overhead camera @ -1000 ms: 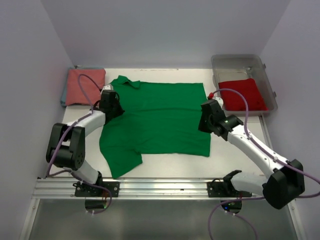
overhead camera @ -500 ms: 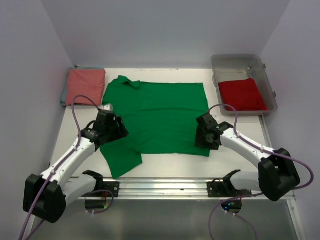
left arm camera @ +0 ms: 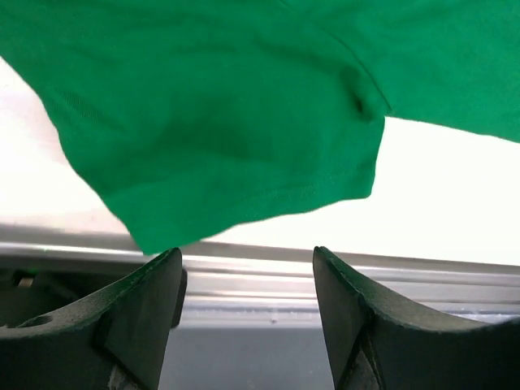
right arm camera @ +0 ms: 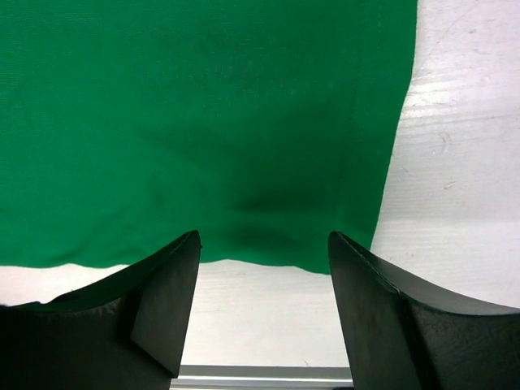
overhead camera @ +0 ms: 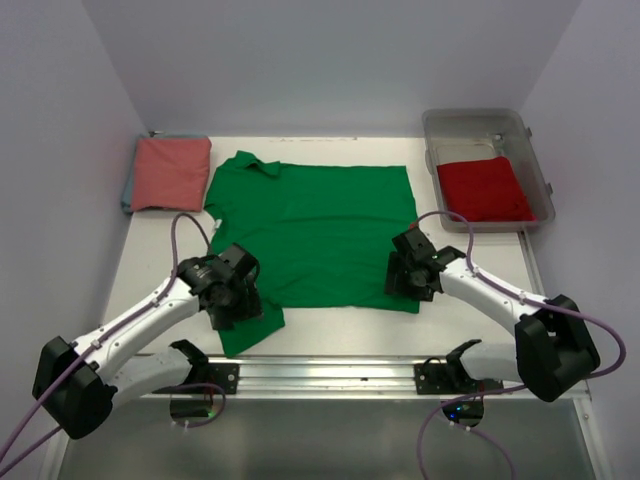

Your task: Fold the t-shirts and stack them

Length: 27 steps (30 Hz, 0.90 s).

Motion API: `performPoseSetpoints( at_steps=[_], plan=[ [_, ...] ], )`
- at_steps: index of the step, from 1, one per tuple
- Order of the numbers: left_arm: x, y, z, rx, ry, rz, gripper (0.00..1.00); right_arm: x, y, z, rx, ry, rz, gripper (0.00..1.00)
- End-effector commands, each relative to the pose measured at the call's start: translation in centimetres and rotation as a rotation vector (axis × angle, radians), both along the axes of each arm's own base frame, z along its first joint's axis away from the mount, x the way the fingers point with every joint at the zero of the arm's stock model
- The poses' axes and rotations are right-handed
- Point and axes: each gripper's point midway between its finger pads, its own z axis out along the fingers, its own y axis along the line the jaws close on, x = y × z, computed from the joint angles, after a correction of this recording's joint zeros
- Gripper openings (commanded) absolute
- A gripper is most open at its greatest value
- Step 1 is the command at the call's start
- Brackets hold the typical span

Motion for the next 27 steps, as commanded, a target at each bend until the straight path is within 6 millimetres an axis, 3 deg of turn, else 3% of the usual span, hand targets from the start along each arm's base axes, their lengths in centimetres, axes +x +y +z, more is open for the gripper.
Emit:
performPoseSetpoints(
  at_steps=[1,4,8,18,22,25,27],
  plan=[
    [-0.9,0.6,1.7,0.106,0.071,0.001,0.7,0.1,1.1,-0.2,0.052,-0.008,0.03,0.68],
    [-1.8,0.1,1.9,0.161,0.12,-0.064,0.71,-0.1,1.4,-0.5,0.071,-0.007,0.043,0.69],
    [-3.2,1.6,0.0,0.254,0.211,-0.13,0.73,-0.6,1.9,-0.8,0.102,0.005,0.066,0.68],
    [-5.2,1.4,-1.4,0.283,0.409,-0.316,0.7,-1.3,1.1,-0.3,0.096,-0.024,0.073,0.69],
    [-5.3,0.7,-2.3,0.259,0.453,-0.332,0.69,-1.7,0.4,0.2,0.079,-0.043,0.063,0.69],
    [-5.9,-1.0,-3.1,0.152,0.509,-0.324,0.69,-1.9,0.0,0.7,0.08,-0.06,0.058,0.69],
    [-6.3,-0.6,-3.9,0.16,0.558,-0.339,0.69,-2.1,-0.2,0.9,0.078,-0.067,0.052,0.69]
  ],
)
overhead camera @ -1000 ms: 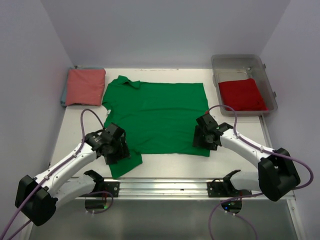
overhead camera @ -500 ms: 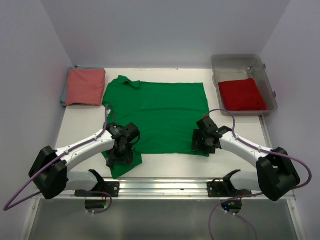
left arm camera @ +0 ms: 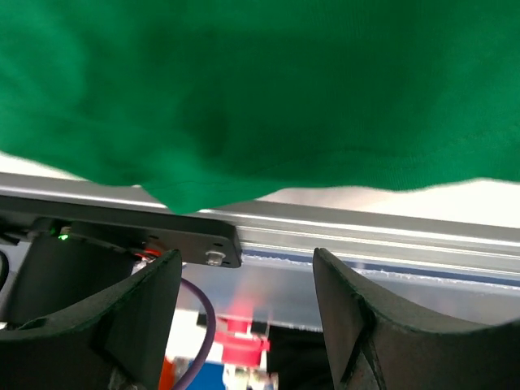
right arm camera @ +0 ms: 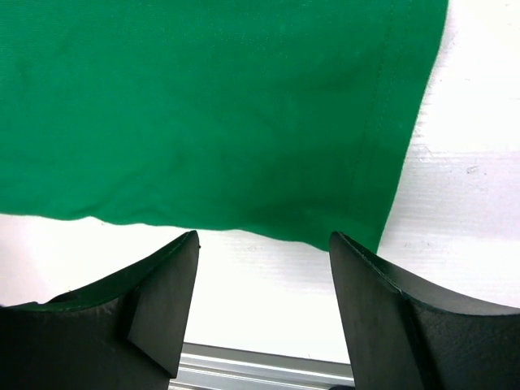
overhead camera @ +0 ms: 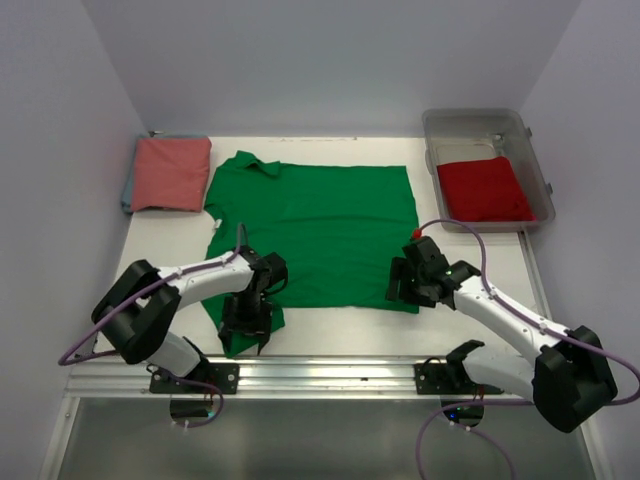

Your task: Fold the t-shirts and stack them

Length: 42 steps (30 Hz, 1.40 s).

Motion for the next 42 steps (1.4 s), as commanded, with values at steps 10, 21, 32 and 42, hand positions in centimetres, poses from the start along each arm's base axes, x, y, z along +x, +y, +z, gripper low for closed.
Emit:
performPoseSetpoints(
  at_steps=[10,21,32,42],
  plan=[
    [2.1,0.3,-3.0,-0.116,0.071,0.027,0.67,-1.3,-1.4,1.3,0.0,-0.058,-0.029,0.7],
    [3.2,0.2,-3.4,-0.139,0.05,-0.008,0.49,-1.2,-1.9,1.9,-0.013,-0.077,-0.043,0.7],
    [4.4,0.6,-3.4,-0.133,0.009,-0.027,0.07,-1.1,-3.4,2.8,-0.058,-0.117,-0.111,0.69],
    [6.1,-1.7,1.7,-0.247,-0.18,0.026,0.0,-0.5,-5.6,1.5,-0.177,-0.065,-0.3,0.69]
  ],
)
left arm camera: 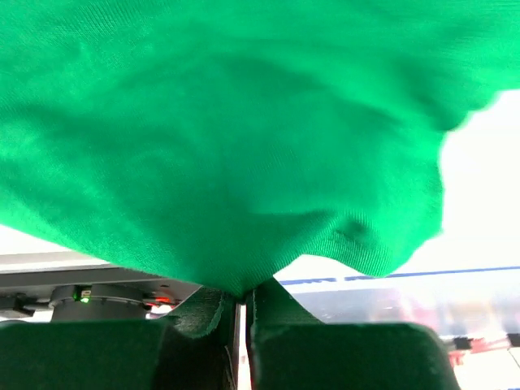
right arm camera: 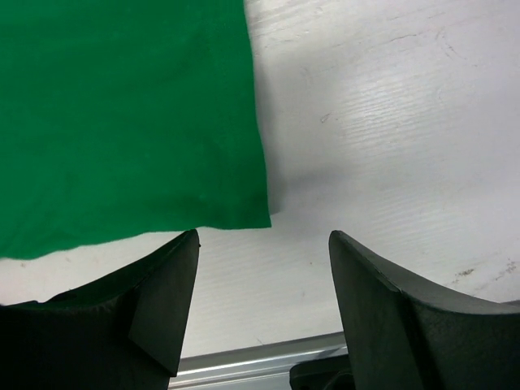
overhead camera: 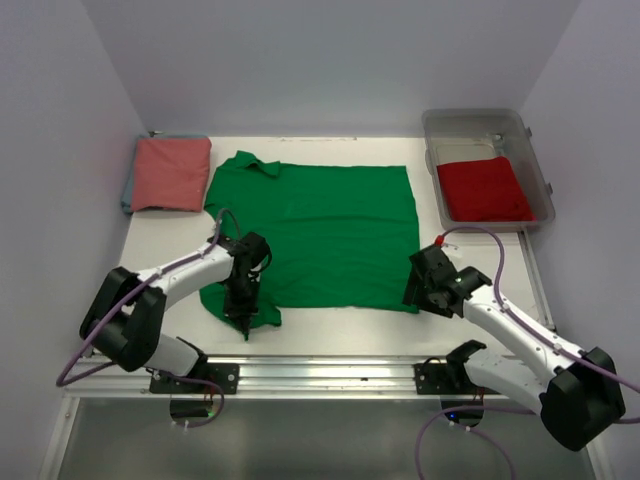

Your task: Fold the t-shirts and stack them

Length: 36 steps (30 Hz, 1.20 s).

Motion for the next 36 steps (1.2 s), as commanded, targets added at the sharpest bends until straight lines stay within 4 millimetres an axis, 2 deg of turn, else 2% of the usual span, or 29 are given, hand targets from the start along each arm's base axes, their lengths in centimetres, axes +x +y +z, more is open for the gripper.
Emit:
performPoseSetpoints(
  at_steps=[1,2,3,4,9,11,14,15,17,21,25,27,29,30,31,33,35,36],
  plan=[
    [2.6,-2.5,3.5,-0.093,-0.162,0.031,0.0,1.4,-0.1,0.4,-0.004,-0.047,-0.09,0.69],
    [2.5,-3.1,3.9,-0.104,-0.181,0.027,0.0,1.1,0.3,-0.3,0.014,-0.03,-0.083,0.68],
    [2.6,-3.5,4.5,-0.126,-0.21,0.025,0.0,1.9,0.9,-0.4,0.045,-0.06,-0.077,0.67],
    [2.4,-3.7,4.5,-0.135,-0.216,0.024,0.0,2.0,1.4,-0.9,0.06,-0.049,-0.069,0.67],
    [0.6,-3.7,3.4,-0.181,-0.196,0.031,0.0,2.2,2.6,-2.0,0.107,-0.025,-0.067,0.59],
    [0.4,-3.9,3.5,-0.201,-0.194,0.026,0.0,2.2,2.6,-2.4,0.101,-0.01,-0.079,0.54],
    [1.1,-3.6,4.2,-0.186,-0.238,0.014,0.0,1.9,1.5,-2.6,0.049,0.016,-0.133,0.46],
    [1.4,-3.7,4.7,-0.186,-0.251,0.011,0.0,1.3,0.9,-2.8,0.016,0.04,-0.143,0.45],
    [1.9,-3.6,5.2,-0.181,-0.275,0.006,0.0,1.3,0.0,-2.6,-0.029,0.042,-0.188,0.43],
    [2.4,-3.9,6.1,-0.198,-0.302,0.004,0.0,0.3,-1.2,-2.8,-0.084,0.075,-0.235,0.49],
    [2.7,-3.9,6.4,-0.202,-0.323,0.004,0.0,0.1,-1.0,-3.4,-0.075,0.089,-0.237,0.49],
    [2.8,-4.0,6.6,-0.209,-0.333,0.009,0.0,0.0,-0.5,-3.9,-0.051,0.1,-0.232,0.43],
    [3.0,-3.9,6.7,-0.209,-0.344,0.012,0.0,0.0,-0.3,-4.4,-0.043,0.11,-0.23,0.3],
    [3.2,-3.9,6.9,-0.207,-0.356,0.013,0.0,0.0,-0.2,-4.6,-0.037,0.111,-0.231,0.19],
    [3.4,-3.9,7.1,-0.204,-0.368,0.015,0.0,0.1,-0.1,-4.6,-0.037,0.108,-0.234,0.0],
    [4.2,-3.5,7.8,-0.184,-0.422,0.031,0.0,0.3,-0.3,-4.3,-0.045,0.095,-0.245,0.0],
    [4.7,-3.3,8.6,-0.183,-0.465,0.052,0.0,0.8,-0.3,-3.2,-0.04,0.064,-0.244,0.0],
    [5.0,-3.2,9.4,-0.19,-0.498,0.069,0.0,0.7,-1.0,-2.7,-0.07,0.058,-0.248,0.0]
  ],
)
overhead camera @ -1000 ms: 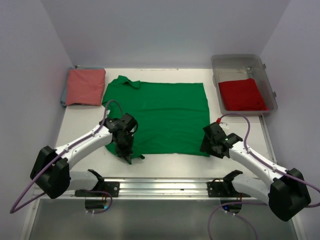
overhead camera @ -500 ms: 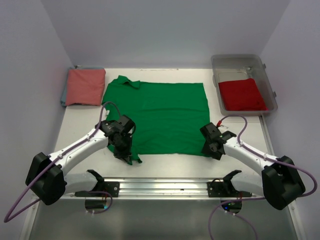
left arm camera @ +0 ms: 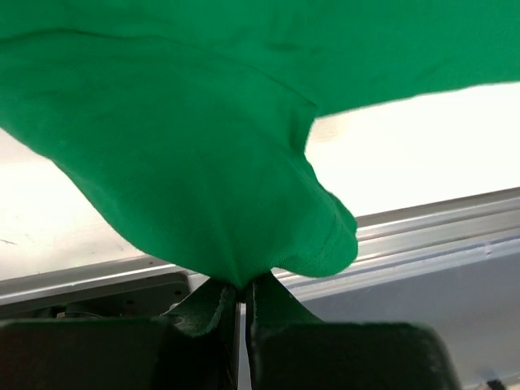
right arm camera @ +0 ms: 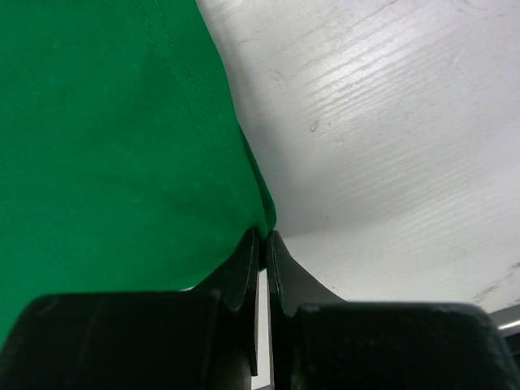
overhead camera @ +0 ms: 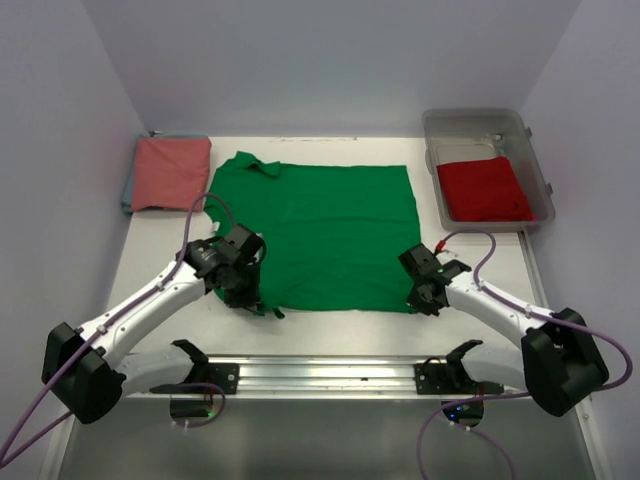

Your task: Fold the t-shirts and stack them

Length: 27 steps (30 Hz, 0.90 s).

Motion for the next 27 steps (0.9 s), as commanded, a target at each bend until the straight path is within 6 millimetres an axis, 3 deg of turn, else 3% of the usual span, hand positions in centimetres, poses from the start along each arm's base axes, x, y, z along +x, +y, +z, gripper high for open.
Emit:
performPoseSetpoints(
  at_steps=[1,3,7,11,16,19,27],
  plan=[
    [2.0,-0.1,3.3,-0.041,-0.14,0.075,0.0,0.7,-1.2,2.0,-0.059,-0.05,-0.033,0.0],
    [2.4,0.4,3.9,-0.037,-0.186,0.105,0.0,0.6,-1.7,3.6,-0.07,-0.078,-0.03,0.0],
    [2.7,1.2,3.8,-0.016,-0.226,0.155,0.0,2.5,-2.6,7.7,-0.117,-0.192,-0.033,0.0],
    [3.4,1.7,3.1,0.016,-0.25,0.171,0.0,3.9,-2.9,9.7,-0.164,-0.233,-0.021,0.0],
    [6.4,2.3,2.2,0.084,-0.337,0.194,0.0,6.3,-2.2,10.0,-0.202,-0.236,-0.007,0.0],
    [9.0,3.2,2.8,0.149,-0.416,0.235,0.0,7.8,-1.9,9.6,-0.236,-0.23,-0.003,0.0],
    [15.8,3.3,4.5,0.232,-0.571,0.292,0.0,12.8,-1.9,8.7,-0.308,-0.232,-0.023,0.0]
  ],
)
